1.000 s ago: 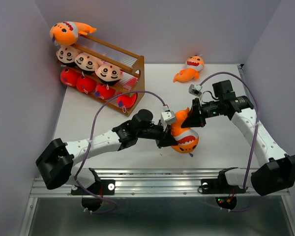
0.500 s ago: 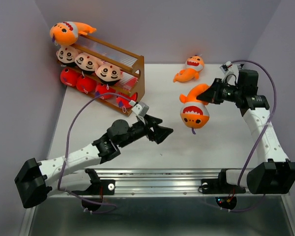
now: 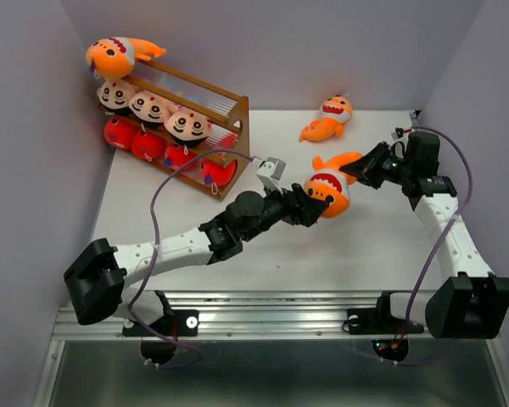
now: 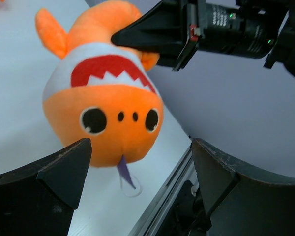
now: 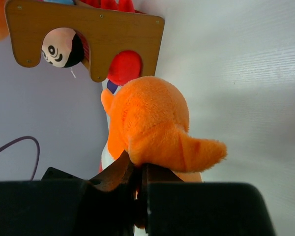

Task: Place and organize the stuffed toys onto the shelf
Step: Pass the stuffed toy from the right arm to the left, then place the stuffed toy onto shelf

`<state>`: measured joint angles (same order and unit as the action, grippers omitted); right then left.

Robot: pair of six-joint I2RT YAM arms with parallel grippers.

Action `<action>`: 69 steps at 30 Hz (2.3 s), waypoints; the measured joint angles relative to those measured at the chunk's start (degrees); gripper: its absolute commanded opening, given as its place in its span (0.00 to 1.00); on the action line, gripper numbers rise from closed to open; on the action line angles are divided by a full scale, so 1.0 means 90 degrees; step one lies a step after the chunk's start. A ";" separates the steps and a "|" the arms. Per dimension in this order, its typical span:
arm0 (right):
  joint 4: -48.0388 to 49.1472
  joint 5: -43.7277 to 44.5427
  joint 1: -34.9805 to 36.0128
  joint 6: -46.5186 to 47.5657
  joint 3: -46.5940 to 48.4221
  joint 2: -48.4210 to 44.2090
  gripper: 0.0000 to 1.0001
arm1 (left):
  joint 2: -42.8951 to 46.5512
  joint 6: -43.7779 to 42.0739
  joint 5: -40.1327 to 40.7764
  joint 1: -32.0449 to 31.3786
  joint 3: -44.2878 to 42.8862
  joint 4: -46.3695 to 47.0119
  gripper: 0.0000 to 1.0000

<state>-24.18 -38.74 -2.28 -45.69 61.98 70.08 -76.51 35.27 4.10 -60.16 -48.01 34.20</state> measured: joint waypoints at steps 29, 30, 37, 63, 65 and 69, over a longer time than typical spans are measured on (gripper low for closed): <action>0.1715 -0.0874 -0.0274 -0.1566 -0.0879 -0.0333 0.01 | -0.0704 0.0262 0.0265 -0.0051 -0.0767 -0.0595 0.76; 0.1753 -0.0882 -0.0284 -0.1591 -0.0896 -0.0335 0.01 | -0.0760 0.0262 0.0231 -0.0058 -0.0814 -0.0590 0.70; 0.2035 -0.0986 -0.0304 -0.1688 -0.1066 -0.0520 0.01 | -0.0857 0.0267 0.0165 -0.0056 -0.0848 -0.0571 0.16; 0.2344 -0.3118 -0.0580 0.2885 -0.0780 -0.1532 1.00 | 0.1477 -0.3609 -0.0481 0.1797 -0.1673 -0.3135 0.00; 0.2419 -0.3186 -0.0593 0.3135 -0.0945 -0.1666 1.00 | 0.1600 -0.3888 -0.0563 0.2176 -0.2030 -0.3441 0.00; 0.2407 -0.3286 -0.0695 0.3708 -0.1542 -0.1693 1.00 | 0.1596 -0.4381 -0.0716 0.2732 -0.2669 -0.3900 0.00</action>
<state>-2.52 -68.31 -8.54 -12.32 48.10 54.85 -62.15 -4.16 -2.35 -35.57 -72.03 -0.91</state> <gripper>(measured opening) 0.998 0.080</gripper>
